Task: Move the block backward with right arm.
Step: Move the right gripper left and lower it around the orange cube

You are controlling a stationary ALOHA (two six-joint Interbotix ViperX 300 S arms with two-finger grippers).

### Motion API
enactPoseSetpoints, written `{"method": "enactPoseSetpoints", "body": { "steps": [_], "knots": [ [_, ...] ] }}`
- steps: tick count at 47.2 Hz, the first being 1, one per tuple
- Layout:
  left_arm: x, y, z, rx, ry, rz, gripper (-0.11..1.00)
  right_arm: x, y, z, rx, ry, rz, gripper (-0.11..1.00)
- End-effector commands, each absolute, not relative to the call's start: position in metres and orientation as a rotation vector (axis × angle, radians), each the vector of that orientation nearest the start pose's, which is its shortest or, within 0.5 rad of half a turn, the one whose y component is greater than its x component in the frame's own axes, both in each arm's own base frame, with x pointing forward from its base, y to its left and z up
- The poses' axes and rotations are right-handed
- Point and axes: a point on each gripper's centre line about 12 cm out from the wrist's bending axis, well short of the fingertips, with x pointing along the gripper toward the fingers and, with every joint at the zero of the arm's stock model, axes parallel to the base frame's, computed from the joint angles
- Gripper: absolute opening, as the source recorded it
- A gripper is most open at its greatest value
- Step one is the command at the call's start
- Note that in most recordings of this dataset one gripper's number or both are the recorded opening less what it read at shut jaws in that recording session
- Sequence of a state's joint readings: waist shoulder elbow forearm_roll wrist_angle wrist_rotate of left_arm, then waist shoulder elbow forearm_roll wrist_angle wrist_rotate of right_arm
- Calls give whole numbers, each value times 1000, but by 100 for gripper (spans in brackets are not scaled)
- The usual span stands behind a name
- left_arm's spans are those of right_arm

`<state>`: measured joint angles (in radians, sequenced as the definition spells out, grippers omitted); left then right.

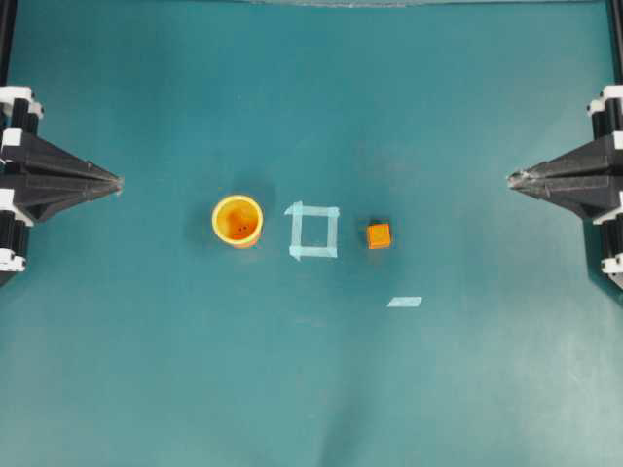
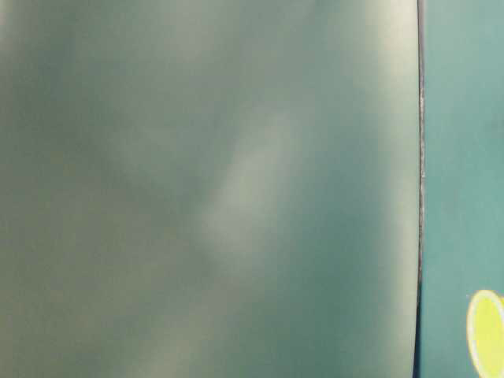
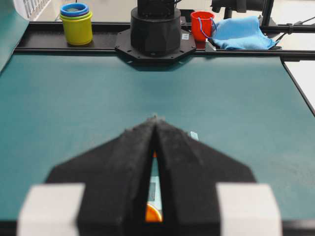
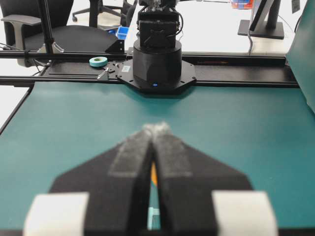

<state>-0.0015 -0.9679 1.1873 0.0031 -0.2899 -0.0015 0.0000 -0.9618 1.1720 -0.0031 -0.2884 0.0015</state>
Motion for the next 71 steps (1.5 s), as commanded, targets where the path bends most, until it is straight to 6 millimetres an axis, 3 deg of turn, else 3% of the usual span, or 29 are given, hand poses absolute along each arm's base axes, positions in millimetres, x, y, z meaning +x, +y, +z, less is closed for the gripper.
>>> {"method": "enactPoseSetpoints", "body": {
  "steps": [1,28,42,63,71],
  "knots": [
    [201,-1,300,12,-78,-7,0,201,-1,302,7,-95,-4,0],
    [202,-1,299,17,-28,-3,0,224,-8,281,29,101,-39,1],
    [202,-1,299,17,-29,-5,0,249,-14,258,32,220,-58,42],
    [202,-1,300,17,-31,-5,0,308,-17,200,21,534,-55,58],
    [203,-1,299,18,-29,-5,0,328,-18,179,13,635,-52,59]
  ]
}}
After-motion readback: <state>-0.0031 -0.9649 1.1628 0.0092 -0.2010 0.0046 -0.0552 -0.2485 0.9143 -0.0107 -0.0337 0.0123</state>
